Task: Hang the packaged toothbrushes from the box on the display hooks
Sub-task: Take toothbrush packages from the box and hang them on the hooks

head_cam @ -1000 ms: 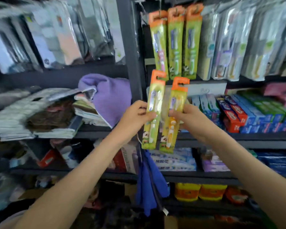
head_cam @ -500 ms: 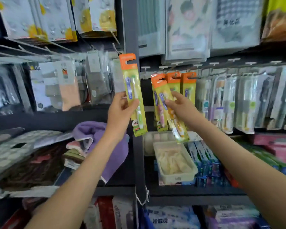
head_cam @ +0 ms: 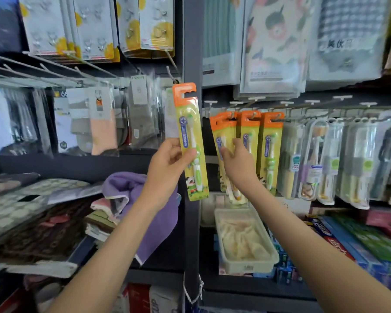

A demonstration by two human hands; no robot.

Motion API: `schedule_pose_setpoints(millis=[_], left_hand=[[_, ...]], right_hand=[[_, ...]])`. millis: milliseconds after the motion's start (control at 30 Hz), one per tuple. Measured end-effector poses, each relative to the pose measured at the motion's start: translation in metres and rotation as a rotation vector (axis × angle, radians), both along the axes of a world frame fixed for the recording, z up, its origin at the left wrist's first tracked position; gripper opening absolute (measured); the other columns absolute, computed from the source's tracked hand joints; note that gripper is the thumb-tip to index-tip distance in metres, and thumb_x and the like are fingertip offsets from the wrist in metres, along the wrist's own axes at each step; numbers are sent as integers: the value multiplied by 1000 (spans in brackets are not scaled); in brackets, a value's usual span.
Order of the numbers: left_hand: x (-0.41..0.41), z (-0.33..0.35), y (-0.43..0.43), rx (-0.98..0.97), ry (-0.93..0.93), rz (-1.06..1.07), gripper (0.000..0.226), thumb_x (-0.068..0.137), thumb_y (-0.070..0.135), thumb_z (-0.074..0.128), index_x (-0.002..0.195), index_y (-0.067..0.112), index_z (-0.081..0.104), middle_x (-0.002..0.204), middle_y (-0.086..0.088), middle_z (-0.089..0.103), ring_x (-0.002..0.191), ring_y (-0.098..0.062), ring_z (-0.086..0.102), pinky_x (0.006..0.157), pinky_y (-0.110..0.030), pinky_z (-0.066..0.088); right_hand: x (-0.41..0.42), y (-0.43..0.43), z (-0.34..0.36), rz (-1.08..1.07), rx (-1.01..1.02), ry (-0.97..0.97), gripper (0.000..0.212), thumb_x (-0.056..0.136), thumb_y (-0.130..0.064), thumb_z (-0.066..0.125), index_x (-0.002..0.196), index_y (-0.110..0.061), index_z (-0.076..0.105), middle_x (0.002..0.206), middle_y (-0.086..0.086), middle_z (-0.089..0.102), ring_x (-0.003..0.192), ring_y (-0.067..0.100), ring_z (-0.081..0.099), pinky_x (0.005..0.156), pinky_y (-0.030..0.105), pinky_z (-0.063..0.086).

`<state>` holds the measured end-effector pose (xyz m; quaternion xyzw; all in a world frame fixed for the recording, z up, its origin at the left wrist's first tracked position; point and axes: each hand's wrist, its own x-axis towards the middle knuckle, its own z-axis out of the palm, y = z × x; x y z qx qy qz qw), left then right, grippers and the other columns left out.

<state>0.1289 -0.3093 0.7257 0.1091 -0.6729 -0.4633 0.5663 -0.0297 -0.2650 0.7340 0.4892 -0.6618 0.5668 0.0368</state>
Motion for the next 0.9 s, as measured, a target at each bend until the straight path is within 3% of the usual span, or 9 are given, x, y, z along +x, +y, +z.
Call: schedule_pose_setpoints(millis=[133,200,300,400,500,667,733,833,900], left_hand=[[0,-1,2,-4,20,-14,16,91,8,62,106,10,59,87,4,71,78,-5,64,72,-17,49],[0,-1,4,1,25,-25,17,91,7,61,108,8,59,85,5,71,76,-4,63,72,-17,48],[-1,-1,9,28,33,-3,16,91,4,60,107,7,60,82,4,69,73,-4,61,70,-18,48],[-4,-3,17,59,38,43,15,91,2,60,101,13,62,87,-3,70,80,-11,63,73,-24,51],[-8,-3,28,88,21,9,13,91,3,59,102,11,62,89,-4,72,82,-14,67,75,-26,54],[-14,-3,37,199,55,-202,8,95,14,55,102,13,57,84,-1,71,79,-16,66,73,-34,51],[-13,-2,37,200,55,-268,22,86,25,59,105,15,55,88,-1,72,82,-16,67,74,-32,55],[-13,0,34,51,-57,-127,49,68,29,73,111,22,51,95,-1,73,90,-18,70,81,-37,56],[-13,0,29,-36,-42,19,52,68,23,83,109,26,50,96,1,74,90,-18,71,82,-41,56]], right_hand=[[3,16,-18,-1,-28,19,45,102,-24,43,141,-4,35,102,12,62,79,23,59,58,29,38],[6,24,-29,24,-41,-20,44,101,-29,45,139,-8,37,93,8,62,66,11,56,56,25,41],[13,37,-33,124,-114,-112,13,99,-27,50,99,-16,43,61,-7,43,45,-1,38,47,12,33],[24,47,-24,255,-193,-143,29,98,-24,52,77,-19,34,56,-11,31,45,1,33,48,16,35],[33,54,-13,348,-210,-107,32,98,-30,51,76,-16,32,57,-11,29,48,3,30,51,25,35],[34,54,2,391,-216,-68,31,98,-31,51,77,-16,34,61,-7,32,51,4,31,50,26,33],[34,52,7,370,-209,-42,31,97,-34,51,77,-16,36,64,-4,36,54,7,34,51,25,34],[35,50,13,358,-177,44,30,97,-35,50,79,-13,41,69,1,40,61,12,38,57,30,35],[32,46,14,342,-202,130,25,99,-31,47,82,-13,47,73,-1,46,69,13,43,64,30,37]])
